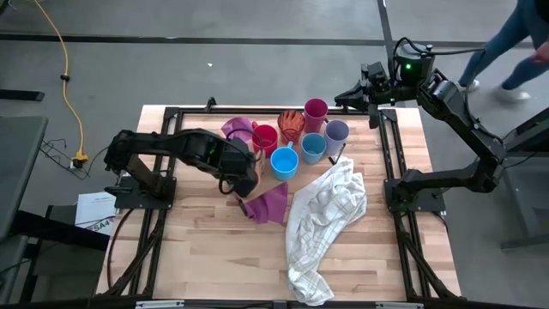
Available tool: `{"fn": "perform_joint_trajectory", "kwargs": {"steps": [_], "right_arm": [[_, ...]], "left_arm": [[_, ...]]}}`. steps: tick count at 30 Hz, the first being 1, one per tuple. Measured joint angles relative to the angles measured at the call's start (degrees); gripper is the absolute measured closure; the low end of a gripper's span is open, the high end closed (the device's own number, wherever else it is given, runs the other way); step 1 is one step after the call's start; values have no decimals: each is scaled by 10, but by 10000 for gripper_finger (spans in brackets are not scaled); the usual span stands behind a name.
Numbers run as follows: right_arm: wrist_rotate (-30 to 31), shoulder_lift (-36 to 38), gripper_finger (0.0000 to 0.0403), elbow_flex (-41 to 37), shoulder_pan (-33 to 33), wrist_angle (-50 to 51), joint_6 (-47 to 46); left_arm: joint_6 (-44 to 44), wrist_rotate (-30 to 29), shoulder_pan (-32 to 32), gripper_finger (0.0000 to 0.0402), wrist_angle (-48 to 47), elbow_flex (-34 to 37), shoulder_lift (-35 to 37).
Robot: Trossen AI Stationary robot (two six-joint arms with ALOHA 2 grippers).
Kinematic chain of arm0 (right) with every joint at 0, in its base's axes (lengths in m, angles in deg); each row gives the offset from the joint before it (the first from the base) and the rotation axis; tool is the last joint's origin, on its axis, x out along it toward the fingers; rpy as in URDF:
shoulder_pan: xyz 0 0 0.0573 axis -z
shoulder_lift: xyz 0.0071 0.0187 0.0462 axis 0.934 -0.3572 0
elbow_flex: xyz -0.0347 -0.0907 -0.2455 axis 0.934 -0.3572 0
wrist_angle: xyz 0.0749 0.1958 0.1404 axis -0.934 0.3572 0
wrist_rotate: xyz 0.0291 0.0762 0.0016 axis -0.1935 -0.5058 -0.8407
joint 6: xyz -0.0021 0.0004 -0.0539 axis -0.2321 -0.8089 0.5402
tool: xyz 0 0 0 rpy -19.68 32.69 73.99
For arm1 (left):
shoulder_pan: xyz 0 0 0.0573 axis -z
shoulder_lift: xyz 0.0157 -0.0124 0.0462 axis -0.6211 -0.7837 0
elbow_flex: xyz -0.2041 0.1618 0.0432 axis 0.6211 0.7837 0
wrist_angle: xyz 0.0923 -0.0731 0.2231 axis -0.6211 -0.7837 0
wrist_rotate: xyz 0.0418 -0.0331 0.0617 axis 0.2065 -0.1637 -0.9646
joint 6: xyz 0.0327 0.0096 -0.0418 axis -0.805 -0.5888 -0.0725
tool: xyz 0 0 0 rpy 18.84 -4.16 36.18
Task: Stack small to large cups/mugs on shelf
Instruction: Put the brown mug on the shelf
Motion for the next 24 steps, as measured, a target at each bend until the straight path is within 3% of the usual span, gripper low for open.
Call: {"fn": "perform_joint_trajectory", "kwargs": {"steps": [24], "right_arm": [[0,0,403,0,0,0,5]], "left_arm": [[17,-39,-1,400,0,8,-1]]}}
